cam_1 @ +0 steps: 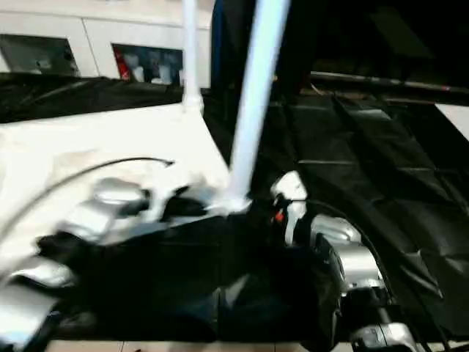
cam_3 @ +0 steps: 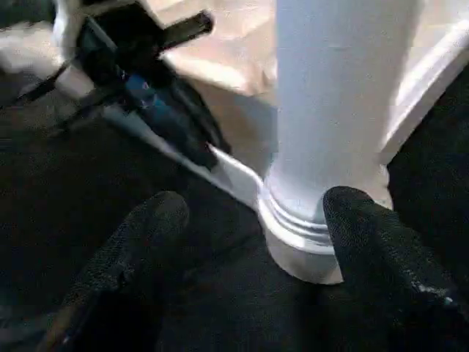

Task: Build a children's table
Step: Rotate leg to tighten

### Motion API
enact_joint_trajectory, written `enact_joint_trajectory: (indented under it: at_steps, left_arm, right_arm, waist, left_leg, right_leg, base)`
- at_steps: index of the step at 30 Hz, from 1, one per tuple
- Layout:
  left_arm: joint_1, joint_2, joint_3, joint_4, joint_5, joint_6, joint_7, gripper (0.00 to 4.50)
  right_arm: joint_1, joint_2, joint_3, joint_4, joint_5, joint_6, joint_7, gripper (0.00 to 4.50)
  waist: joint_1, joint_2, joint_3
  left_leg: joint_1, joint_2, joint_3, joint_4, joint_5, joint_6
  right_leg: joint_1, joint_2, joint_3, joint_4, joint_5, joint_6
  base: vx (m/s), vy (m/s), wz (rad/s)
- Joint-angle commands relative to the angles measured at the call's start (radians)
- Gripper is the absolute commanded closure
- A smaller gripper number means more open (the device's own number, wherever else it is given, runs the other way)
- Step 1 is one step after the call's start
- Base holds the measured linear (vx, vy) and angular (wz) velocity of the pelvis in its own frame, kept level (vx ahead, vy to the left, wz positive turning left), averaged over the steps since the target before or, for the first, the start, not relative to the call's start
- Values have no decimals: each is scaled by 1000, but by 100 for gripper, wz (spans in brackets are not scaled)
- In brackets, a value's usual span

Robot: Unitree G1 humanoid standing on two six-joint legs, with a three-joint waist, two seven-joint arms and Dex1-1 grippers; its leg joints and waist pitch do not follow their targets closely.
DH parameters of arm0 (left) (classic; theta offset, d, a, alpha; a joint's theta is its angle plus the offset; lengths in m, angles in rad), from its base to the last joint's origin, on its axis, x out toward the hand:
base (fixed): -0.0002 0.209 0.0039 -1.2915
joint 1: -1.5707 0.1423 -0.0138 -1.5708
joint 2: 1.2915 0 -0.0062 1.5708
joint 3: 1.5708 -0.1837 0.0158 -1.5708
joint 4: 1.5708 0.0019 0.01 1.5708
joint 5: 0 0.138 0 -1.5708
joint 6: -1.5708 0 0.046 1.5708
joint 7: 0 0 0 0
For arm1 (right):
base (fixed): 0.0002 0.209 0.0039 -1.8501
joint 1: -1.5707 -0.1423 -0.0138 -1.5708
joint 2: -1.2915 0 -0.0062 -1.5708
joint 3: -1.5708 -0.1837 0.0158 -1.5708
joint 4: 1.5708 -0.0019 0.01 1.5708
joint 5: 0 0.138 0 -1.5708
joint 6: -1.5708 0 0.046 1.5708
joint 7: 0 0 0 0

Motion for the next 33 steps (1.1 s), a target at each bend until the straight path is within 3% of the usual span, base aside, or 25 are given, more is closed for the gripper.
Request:
enact_joint_trajectory:
  at_steps: [1,3,8,11,16,22,25,27,30,33]
  left_arm:
    - [54,-27,-116,-33,0,32,-121,450]
    - [68,-19,-118,-70,-7,51,-137,450]
    - [87,-4,-128,-125,-18,81,-163,450]
    - [98,-2,-125,-152,-11,97,-157,450]
    - [103,5,-129,-166,-8,109,-144,450]
    - [111,9,-127,-173,-7,117,-130,450]
    - [105,-5,-116,-151,2,116,-87,450]
    - [73,-51,-82,-67,31,103,53,450]
    - [25,-108,-38,40,50,96,223,450]
    - [-15,-153,-10,116,61,99,355,450]
  right_arm:
    - [-7,-13,16,-14,-5,9,21,125]
    - [-7,-23,17,-19,3,14,42,125]
    - [-17,-25,13,-15,12,16,63,125]
    - [-19,-22,23,-24,21,27,78,125]
    - [-15,-26,27,-28,27,38,104,169]
    - [-10,-28,24,-22,29,40,111,208]
    - [-8,-12,15,-9,22,37,73,217]
    - [-18,30,-10,53,-16,6,-53,224]
    - [-27,93,-38,127,-64,-24,-240,233]
    - [-27,147,-56,163,-92,-26,-387,246]
  waist:
    - [9,-2,-45]
    - [16,-1,-45]
    - [42,0,-45]
    - [43,-2,-46]
    - [46,-5,-50]
    - [44,-4,-49]
    - [42,-4,-48]
    - [41,-3,-45]
    - [34,-4,-37]
    - [28,-6,-40]
  left_leg:
    - [17,59,-20,-63,-185,64]
    - [24,59,-16,-62,-193,55]
    - [22,59,-15,-61,-174,53]
    - [21,57,-17,-62,-182,41]
    - [17,54,-17,-56,-130,60]
    - [18,54,-17,-55,-142,58]
    - [18,55,-17,-57,-161,47]
    - [19,53,-17,-58,-185,34]
    - [27,50,-23,-67,-298,-21]
    - [31,52,-31,-72,-337,-45]
  right_leg:
    - [38,-66,39,-58,-78,-286]
    - [33,-66,40,-60,-87,-283]
    - [35,-66,39,-54,-70,-270]
    - [37,-66,39,-55,-86,-256]
    - [40,-66,38,-47,-29,-257]
    - [39,-65,38,-49,-51,-258]
    - [38,-66,38,-52,-83,-251]
    - [33,-65,39,-58,-121,-244]
    - [24,-70,41,-79,-323,-193]
    - [22,-71,41,-86,-381,-155]
  base:
    - [0,0,0]
    - [0,0,0]
    - [0,0,0]
    - [0,0,0]
    - [0,0,0]
    - [0,0,0]
    - [0,0,0]
    - [0,0,0]
    - [0,0,0]
    - [0,0,0]
